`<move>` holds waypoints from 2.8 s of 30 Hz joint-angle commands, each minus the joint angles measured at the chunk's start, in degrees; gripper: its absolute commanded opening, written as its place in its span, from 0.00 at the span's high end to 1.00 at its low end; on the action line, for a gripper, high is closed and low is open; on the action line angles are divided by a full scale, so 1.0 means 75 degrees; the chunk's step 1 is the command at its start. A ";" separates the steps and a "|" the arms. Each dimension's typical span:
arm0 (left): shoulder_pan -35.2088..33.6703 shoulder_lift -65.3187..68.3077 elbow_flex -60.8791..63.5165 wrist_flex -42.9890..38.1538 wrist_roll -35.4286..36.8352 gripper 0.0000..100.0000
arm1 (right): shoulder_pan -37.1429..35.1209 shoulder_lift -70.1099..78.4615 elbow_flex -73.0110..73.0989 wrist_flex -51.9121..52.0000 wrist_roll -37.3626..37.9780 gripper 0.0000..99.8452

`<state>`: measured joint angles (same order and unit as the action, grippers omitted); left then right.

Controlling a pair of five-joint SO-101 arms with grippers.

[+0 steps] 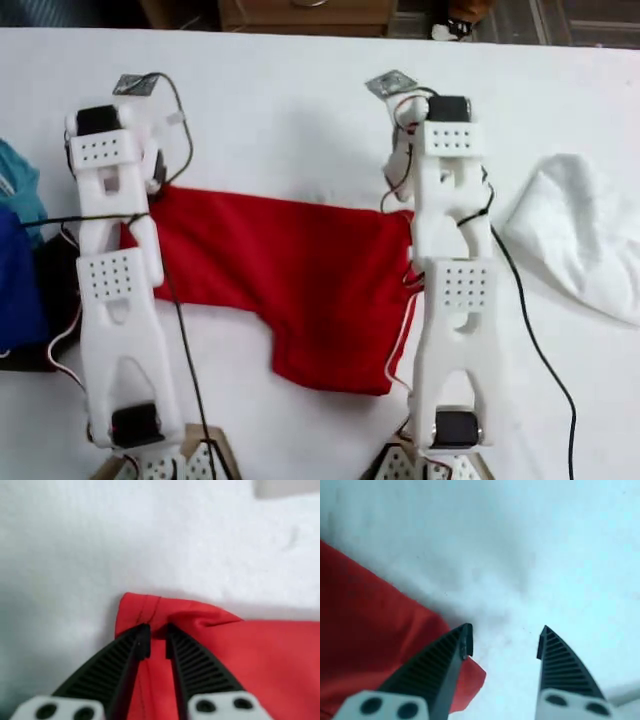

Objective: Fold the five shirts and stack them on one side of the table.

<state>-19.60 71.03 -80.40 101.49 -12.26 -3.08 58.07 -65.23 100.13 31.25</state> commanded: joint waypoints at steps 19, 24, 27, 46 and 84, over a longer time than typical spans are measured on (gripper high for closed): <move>0.0094 -0.0129 0.0744 0.0047 -0.0105 0.91 | -0.0182 -0.2127 0.2110 0.0170 0.2391 0.78; 0.0094 -0.0129 0.0744 0.0047 -0.0105 0.91 | -0.0264 -0.2292 0.1735 0.0182 0.2532 0.78; 0.0094 -0.0129 0.0744 0.0047 -0.0105 0.91 | -0.0299 -0.2479 0.1653 0.0182 0.2696 0.78; 0.0211 -0.0117 0.0744 0.0035 -0.0105 0.91 | -0.0322 -0.1459 0.3493 0.0158 0.3610 0.78; -0.0012 -0.0129 -0.0721 -0.1207 0.2122 0.97 | 0.0193 -0.0358 -0.0223 -0.2760 0.2684 0.98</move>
<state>-18.46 71.03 -83.82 94.02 3.03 -2.64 55.87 -65.32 82.20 53.23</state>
